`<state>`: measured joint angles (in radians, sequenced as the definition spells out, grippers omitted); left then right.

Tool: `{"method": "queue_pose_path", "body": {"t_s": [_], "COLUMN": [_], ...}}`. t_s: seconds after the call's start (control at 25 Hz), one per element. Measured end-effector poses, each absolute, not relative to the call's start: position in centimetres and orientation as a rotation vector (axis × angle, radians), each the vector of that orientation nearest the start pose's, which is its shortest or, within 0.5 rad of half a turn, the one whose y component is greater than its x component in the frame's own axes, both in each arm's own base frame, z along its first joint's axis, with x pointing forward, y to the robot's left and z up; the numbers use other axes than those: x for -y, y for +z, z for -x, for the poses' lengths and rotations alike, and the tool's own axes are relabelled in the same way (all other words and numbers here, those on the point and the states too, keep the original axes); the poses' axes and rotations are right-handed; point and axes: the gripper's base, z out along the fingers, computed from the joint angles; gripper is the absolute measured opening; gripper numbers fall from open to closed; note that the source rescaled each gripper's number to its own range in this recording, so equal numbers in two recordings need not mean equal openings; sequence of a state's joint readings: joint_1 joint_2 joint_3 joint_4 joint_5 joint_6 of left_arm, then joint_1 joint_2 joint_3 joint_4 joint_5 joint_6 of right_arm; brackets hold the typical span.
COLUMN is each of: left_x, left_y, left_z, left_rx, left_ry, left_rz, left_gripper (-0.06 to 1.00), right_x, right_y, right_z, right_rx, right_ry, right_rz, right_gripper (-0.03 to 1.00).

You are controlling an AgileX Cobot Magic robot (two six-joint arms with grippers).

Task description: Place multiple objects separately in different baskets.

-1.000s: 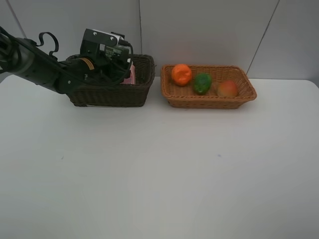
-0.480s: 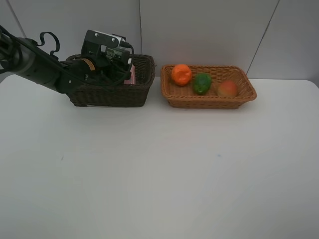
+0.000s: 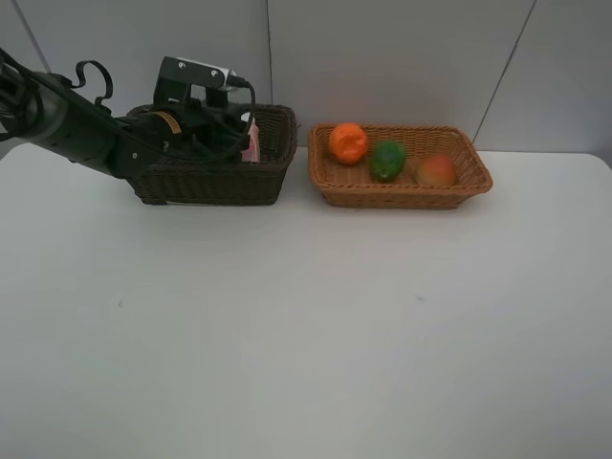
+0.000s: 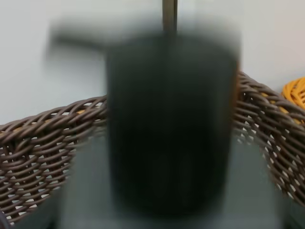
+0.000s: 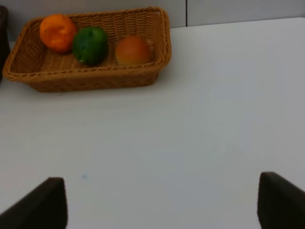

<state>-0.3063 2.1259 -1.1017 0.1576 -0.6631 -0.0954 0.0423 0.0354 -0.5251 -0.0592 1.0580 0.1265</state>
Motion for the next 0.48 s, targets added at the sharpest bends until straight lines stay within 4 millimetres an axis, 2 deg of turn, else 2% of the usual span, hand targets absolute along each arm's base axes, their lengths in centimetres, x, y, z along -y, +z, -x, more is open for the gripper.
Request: {"method": "queue_pose_path", "body": {"t_s": [0.28,0.48], "left_x": [13.97,13.96], "left_y": [13.04,13.73], "left_z": [-41.30,-41.28], "left_rx": [-1.807,-1.804], "left_ry": [-0.289,-0.318], "left_rz": [-0.365,-0.326], "left_gripper": [0.84,0.98], "right_x": [0.48,0.48], "right_y": [28.47,28.47], "right_z": [0.19,0.19], "right_rx": [-2.049,-2.049], "right_ry": [0.034,0.034], "right_rz": [-0.089,-0.089], "right_gripper": [0.70,0.70]}}
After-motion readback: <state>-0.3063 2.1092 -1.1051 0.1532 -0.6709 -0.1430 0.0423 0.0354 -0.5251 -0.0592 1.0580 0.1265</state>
